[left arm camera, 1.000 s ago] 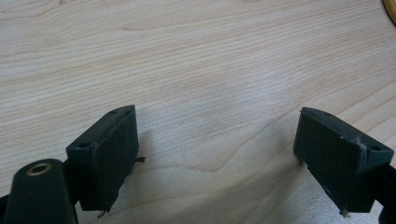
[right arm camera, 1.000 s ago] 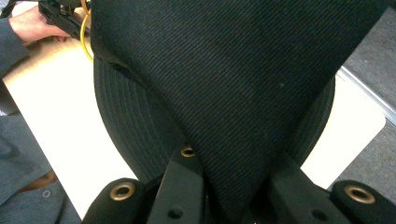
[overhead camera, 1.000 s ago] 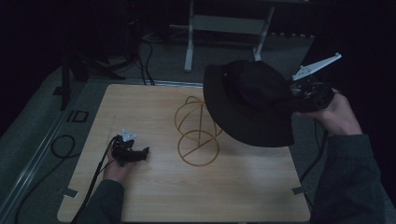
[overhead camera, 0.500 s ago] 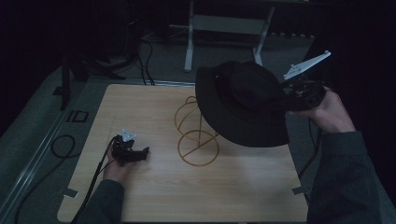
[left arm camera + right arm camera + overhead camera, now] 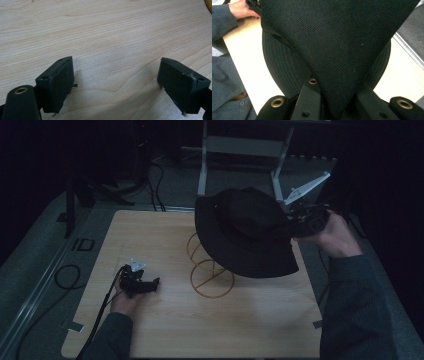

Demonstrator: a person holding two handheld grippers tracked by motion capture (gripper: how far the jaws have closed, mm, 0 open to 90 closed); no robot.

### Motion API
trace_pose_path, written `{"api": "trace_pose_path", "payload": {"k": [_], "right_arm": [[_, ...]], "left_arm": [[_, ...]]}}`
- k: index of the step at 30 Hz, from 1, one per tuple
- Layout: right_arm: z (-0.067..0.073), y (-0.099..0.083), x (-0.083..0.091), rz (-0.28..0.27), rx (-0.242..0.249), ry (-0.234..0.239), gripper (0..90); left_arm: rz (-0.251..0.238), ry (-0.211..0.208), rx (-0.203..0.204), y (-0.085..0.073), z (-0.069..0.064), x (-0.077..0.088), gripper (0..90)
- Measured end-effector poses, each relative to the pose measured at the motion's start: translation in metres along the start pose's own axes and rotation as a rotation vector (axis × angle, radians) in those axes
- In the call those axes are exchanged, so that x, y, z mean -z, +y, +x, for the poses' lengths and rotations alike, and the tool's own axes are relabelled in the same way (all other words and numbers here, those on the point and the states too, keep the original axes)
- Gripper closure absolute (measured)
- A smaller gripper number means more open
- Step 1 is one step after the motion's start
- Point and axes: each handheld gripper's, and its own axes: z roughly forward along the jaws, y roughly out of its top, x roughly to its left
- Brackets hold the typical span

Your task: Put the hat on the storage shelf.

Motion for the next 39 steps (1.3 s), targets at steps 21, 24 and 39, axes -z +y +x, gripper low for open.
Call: {"api": "trace_pose_path", "payload": {"k": [21,24,39], "right_arm": [[0.01,0.032,-0.051,0.064,0.031,0.079,85.9],[0.011,0.034,-0.058,0.074,0.029,0.087,84.2],[0.019,0.036,-0.081,0.118,0.05,0.116,64.9]], "left_arm": [[-0.001,0.0,0.0,0.0,0.0,0.0,14.4],[-0.002,0.0,-0.001,0.0,0.0,0.0,14.3],[0.0,0.001,-0.003,0.0,0.0,0.0,14.3]]}}
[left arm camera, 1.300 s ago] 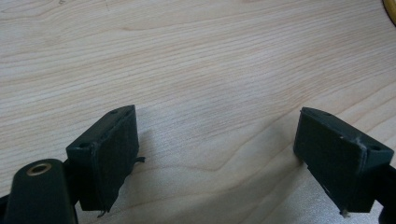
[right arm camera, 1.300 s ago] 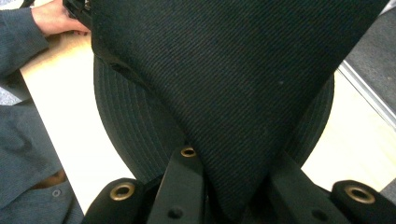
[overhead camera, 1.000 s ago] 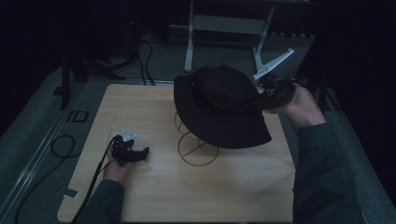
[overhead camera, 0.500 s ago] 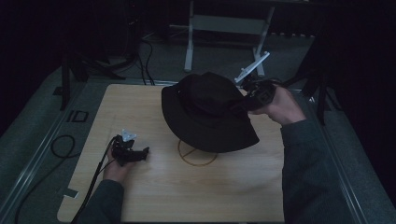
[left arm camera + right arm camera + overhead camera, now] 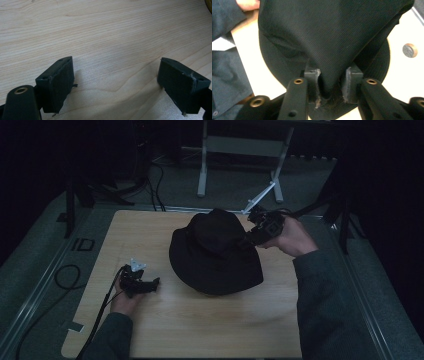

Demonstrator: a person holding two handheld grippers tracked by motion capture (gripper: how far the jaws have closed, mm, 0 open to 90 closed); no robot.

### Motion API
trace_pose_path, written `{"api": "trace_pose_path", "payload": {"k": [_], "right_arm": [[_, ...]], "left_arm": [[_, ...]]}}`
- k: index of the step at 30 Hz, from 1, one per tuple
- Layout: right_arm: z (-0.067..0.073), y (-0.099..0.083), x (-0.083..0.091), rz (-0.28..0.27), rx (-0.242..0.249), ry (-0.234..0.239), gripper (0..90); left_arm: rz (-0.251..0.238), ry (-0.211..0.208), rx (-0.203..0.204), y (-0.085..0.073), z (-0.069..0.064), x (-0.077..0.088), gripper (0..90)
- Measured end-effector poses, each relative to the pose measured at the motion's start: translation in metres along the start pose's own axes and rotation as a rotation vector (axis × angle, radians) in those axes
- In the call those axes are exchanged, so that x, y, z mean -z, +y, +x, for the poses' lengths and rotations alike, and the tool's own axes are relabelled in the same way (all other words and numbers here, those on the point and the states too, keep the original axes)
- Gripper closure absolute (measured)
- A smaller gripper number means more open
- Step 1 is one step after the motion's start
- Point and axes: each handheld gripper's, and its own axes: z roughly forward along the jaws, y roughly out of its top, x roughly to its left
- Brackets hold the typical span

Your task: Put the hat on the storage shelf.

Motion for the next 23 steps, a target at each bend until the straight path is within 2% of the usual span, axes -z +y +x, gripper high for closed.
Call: {"api": "trace_pose_path", "payload": {"k": [4,6,10,15,23], "right_arm": [[0.001,-0.001,-0.002,0.032,-0.01,-0.004,50.1],[0.003,-0.002,-0.003,0.06,-0.01,-0.013,46.0],[0.002,-0.009,-0.005,0.073,-0.036,-0.024,33.5],[-0.004,-0.021,-0.006,0.082,-0.067,-0.038,29.6],[-0.007,-0.034,-0.002,0.073,-0.08,-0.052,26.3]], "left_arm": [[0.0,0.0,0.0,0.0,0.0,0.0,14.3],[0.0,0.0,0.001,0.0,0.0,0.0,14.4],[0.001,0.0,0.0,0.0,0.0,0.0,14.3],[0.001,0.0,0.0,0.0,0.0,0.0,14.3],[0.001,0.0,0.0,0.0,0.0,0.0,14.3]]}}
